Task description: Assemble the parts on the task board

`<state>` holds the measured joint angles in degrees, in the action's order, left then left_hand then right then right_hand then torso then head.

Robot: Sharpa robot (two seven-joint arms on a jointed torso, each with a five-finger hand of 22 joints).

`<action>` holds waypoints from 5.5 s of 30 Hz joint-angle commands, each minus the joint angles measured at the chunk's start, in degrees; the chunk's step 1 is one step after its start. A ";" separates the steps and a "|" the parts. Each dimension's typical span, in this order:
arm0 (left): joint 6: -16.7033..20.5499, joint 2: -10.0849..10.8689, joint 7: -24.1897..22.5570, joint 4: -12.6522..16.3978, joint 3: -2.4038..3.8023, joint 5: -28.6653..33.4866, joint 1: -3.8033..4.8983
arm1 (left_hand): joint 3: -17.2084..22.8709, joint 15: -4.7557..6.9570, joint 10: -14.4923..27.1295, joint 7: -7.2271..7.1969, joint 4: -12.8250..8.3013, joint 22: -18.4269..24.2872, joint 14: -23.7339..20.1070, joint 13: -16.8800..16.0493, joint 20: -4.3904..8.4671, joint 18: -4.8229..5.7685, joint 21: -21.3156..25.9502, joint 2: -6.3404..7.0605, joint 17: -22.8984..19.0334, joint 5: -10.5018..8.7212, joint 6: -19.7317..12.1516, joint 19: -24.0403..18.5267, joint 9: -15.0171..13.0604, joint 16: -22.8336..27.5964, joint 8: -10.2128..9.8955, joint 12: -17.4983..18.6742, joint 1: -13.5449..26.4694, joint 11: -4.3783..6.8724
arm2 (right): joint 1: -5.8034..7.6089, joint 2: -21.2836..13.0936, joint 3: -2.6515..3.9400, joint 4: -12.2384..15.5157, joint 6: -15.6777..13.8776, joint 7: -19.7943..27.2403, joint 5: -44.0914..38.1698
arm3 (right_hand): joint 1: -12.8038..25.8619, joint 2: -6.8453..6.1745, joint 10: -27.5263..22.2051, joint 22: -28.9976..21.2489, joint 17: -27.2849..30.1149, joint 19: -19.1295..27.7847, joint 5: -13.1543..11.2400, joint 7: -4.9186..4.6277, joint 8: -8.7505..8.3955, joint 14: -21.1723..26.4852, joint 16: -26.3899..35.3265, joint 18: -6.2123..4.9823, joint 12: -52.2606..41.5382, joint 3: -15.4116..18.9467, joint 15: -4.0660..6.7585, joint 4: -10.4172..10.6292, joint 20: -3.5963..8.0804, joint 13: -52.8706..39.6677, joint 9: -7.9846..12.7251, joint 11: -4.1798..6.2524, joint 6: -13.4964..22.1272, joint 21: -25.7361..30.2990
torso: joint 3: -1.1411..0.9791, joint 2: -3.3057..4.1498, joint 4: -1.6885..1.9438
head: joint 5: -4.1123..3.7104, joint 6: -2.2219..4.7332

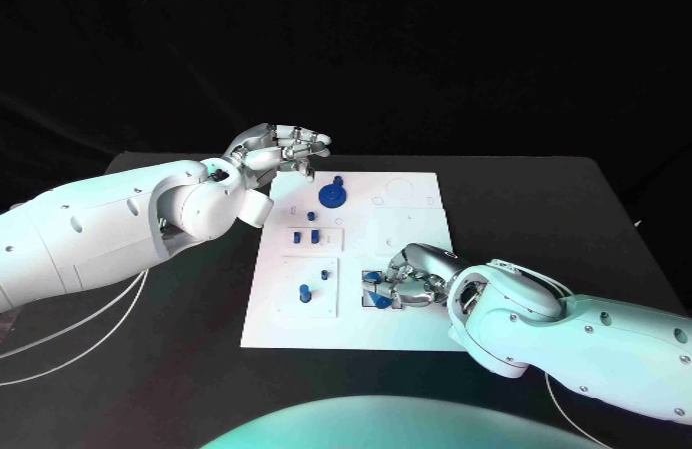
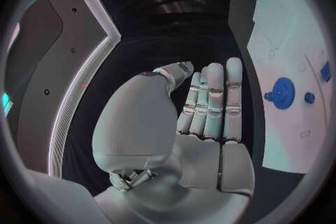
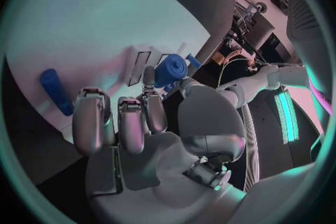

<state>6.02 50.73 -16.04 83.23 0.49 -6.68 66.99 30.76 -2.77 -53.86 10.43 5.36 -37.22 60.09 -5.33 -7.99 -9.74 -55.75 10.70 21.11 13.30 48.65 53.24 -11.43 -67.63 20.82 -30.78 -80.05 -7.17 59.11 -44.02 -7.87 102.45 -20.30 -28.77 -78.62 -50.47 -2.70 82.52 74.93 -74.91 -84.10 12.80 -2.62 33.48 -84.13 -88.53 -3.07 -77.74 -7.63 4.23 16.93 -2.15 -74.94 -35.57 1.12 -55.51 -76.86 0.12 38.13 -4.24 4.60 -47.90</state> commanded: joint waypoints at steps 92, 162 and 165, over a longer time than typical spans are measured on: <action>-1.21 0.59 -0.88 0.14 -0.08 0.02 0.00 | -0.03 -0.03 0.43 0.39 -0.33 0.17 -0.30 -0.03 -0.26 -0.83 0.52 0.07 -0.02 -0.05 0.05 0.14 -0.17 0.36 -0.18 0.32 0.71 0.17 | 0.49 -17.28 -0.04 4.74 -2.99 2.74 -5.18 | -21.86 -3.90 -2.05 10.70 -9.90 -0.49 -3.47 -2.54 -6.42 -4.78 0.23 -0.15 5.02 0.29 -1.35 -0.34 -1.11 -1.88 1.70 -1.93 2.97 4.37 | 0.01 0.05 0.06 | -2.46 0.56; -1.35 0.74 -0.09 0.31 -0.09 0.02 0.00 | -0.02 -0.01 0.38 0.37 -0.35 0.23 -0.30 -0.07 -0.26 -0.84 0.63 -0.04 0.00 -0.02 0.04 0.17 -0.23 0.36 -0.18 0.26 0.82 0.20 | -1.81 -7.22 -0.08 3.68 -5.54 0.94 2.80 | -18.53 -5.99 -0.56 11.07 -10.52 -1.19 0.97 -0.85 -4.67 -4.93 0.20 0.06 4.20 -26.47 0.01 -8.10 0.11 -2.83 -2.75 -0.38 0.92 3.49 | -0.05 0.01 -0.06 | -1.43 -0.20; -1.37 0.72 -0.07 0.33 -0.09 0.02 0.00 | -0.02 -0.01 0.38 0.37 -0.35 0.23 -0.30 -0.07 -0.26 -0.84 0.63 -0.04 0.00 -0.02 0.04 0.17 -0.23 0.36 -0.18 0.26 0.82 0.20 | -1.89 -6.52 -0.09 3.36 -5.24 0.78 3.14 | -15.94 -6.07 -0.26 11.18 -10.80 -1.35 0.62 -0.80 -4.59 -5.00 0.09 0.15 3.70 -25.91 0.04 -6.66 0.13 -3.22 -2.85 -0.34 0.45 3.01 | -0.03 0.03 -0.04 | -1.39 -0.15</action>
<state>5.56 51.55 -15.88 83.39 0.37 -6.67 66.97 30.76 -2.77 -53.66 10.43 5.36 -37.09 60.10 -5.33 -7.99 -9.74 -55.30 10.70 21.11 13.30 48.65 53.24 -11.61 -67.63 20.82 -30.78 -79.60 -6.96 57.27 -50.75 -7.96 105.90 -27.05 -28.04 -77.20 -66.88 -8.75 82.01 74.91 -74.91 -84.01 13.65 -3.88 28.36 -84.03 -88.51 -3.07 -73.90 -33.71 3.70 9.88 -2.45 -74.90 -36.57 0.81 -54.04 -73.70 0.09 38.18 -4.27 3.19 -48.09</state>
